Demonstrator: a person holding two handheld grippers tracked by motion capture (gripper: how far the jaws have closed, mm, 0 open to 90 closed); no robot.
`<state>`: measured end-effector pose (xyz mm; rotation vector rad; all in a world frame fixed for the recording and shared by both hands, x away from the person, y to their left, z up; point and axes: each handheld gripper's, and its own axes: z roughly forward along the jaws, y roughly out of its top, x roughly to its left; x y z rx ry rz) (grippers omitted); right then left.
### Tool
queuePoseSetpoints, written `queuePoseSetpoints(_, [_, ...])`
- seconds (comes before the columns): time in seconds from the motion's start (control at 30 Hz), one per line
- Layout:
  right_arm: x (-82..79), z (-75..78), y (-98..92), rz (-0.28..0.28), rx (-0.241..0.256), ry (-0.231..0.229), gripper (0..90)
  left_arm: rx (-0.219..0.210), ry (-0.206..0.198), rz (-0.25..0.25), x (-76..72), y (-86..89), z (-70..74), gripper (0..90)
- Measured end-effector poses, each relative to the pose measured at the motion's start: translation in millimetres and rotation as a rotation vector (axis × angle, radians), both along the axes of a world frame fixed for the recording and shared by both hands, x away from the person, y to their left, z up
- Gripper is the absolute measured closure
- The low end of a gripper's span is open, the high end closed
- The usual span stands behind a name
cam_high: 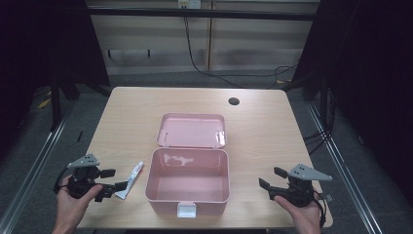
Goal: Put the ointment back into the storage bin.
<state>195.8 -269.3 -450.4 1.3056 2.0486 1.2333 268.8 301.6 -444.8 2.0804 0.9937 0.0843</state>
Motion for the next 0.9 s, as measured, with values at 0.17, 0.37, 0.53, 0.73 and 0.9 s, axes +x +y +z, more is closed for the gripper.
queuePoseSetpoints(0.17, [-2.4,2.5,1.6,-0.009,0.027,0.003,28.0,0.001,0.013,-0.01,1.1,-0.9,0.2,23.5])
queuePoseSetpoints(0.37, [-3.4,3.8,3.4,-0.016,0.029,0.022,28.3,-0.004,0.009,-0.019,2.3,-1.5,8.4,23.5])
queuePoseSetpoints(0.53, [-3.0,3.7,3.9,-0.006,0.033,0.035,28.4,0.065,-0.032,-0.016,0.4,-6.1,19.2,34.9])
queuePoseSetpoints(0.73, [-2.5,3.3,8.0,0.017,0.011,0.052,27.5,0.132,0.024,-0.034,8.5,-14.4,29.9,37.0])
queuePoseSetpoints(0.9, [-2.8,3.6,7.7,0.022,0.007,0.049,26.6,0.162,0.062,-0.065,24.2,-24.2,33.1,39.7])
